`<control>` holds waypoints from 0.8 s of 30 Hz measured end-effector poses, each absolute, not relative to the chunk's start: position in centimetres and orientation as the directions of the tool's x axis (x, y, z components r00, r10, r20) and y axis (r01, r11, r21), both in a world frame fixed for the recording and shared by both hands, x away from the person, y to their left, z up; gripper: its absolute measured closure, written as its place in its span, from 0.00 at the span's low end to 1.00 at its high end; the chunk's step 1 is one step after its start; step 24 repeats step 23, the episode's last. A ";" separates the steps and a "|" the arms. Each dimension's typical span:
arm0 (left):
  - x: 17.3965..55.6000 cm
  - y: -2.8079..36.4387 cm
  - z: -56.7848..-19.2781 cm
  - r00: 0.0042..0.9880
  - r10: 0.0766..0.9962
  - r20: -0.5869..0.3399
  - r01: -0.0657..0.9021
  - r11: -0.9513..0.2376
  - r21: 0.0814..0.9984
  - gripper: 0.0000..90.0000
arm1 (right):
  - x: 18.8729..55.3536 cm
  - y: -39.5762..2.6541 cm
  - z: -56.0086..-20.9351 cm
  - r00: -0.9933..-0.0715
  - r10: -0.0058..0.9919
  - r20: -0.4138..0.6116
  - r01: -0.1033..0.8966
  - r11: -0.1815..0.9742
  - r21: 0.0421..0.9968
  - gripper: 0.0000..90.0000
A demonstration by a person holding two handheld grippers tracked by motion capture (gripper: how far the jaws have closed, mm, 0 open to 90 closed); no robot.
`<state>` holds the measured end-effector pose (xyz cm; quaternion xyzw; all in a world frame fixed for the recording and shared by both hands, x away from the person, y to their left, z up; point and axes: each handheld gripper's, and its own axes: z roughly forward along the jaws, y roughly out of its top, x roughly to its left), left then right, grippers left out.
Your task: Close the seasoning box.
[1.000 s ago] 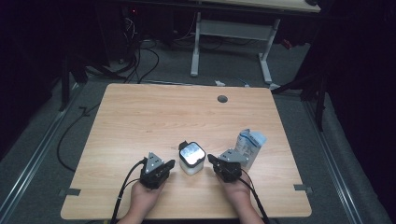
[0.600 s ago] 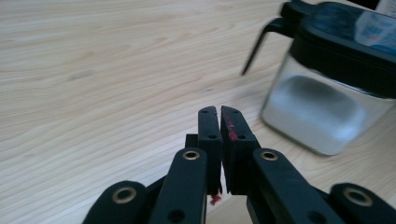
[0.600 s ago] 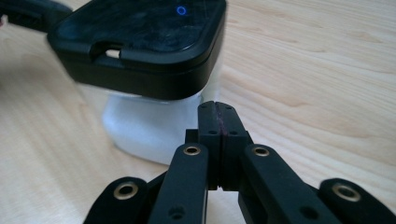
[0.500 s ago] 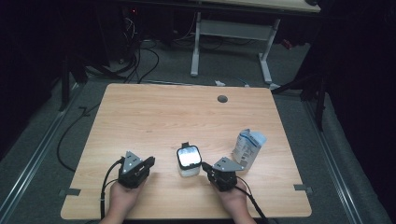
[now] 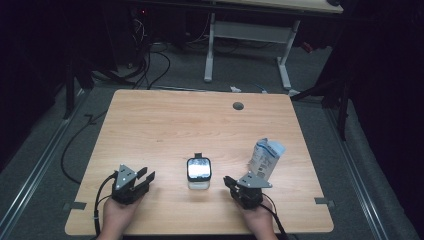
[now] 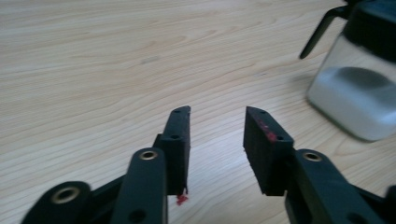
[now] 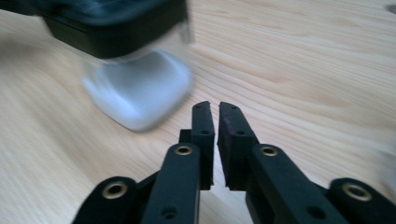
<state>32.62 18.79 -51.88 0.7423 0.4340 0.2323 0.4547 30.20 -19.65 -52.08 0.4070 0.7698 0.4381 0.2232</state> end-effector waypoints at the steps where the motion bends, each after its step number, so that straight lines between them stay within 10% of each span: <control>1: 32.6 19.3 -52.0 0.508 0.861 -0.034 0.429 -0.218 0.877 0.67 | 30.2 -20.1 -52.2 -0.561 0.828 0.008 0.432 0.284 0.856 0.92; 24: 31.8 23.5 -52.6 0.422 0.907 0.013 0.476 -0.233 0.848 0.50 | 29.4 -25.3 -52.3 -0.473 0.881 -0.002 0.461 0.249 0.852 0.70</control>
